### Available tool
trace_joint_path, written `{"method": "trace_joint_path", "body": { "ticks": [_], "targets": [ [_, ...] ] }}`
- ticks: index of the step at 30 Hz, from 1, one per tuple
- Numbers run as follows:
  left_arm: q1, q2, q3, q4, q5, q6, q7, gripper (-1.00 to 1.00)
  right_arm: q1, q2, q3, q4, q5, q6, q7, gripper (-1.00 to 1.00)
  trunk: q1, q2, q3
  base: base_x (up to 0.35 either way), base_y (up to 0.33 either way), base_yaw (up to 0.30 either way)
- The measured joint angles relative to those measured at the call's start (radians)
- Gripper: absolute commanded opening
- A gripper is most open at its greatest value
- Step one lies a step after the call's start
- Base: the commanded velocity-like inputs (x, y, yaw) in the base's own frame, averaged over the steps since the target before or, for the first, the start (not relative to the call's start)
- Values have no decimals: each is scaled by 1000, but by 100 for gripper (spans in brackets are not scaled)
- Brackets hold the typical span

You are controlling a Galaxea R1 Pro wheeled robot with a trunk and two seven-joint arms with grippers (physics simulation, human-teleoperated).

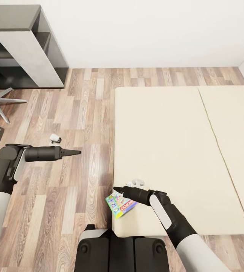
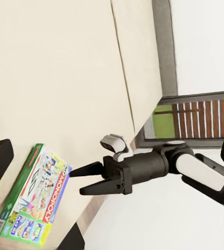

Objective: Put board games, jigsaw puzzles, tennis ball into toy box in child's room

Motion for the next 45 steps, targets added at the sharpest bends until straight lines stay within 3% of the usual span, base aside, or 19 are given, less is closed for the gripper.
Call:
{"method": "trace_joint_path", "body": {
  "ticks": [8,18,23,41,45],
  "targets": [
    [0,-4,3,4,1,2,134,100,0,-5,0,3,6,-3,-2,100,0,0,13,0,0,68],
    [0,-73,3,5,-1,4,366,100,0,-9,-2,10,10,-30,-4,100,0,0,29,0,0,61],
    [0,-87,3,5,2,4,445,100,0,-8,-2,11,8,-34,-5,100,0,0,31,0,0,13],
    [-1,-91,3,13,1,2,464,100,0,-6,-2,44,5,-73,-6,100,0,0,47,0,0,-69],
    [-8,-93,4,89,-1,2,525,100,0,-7,-2,44,3,-75,-6,100,0,0,53,0,0,-103]
  ]
}}
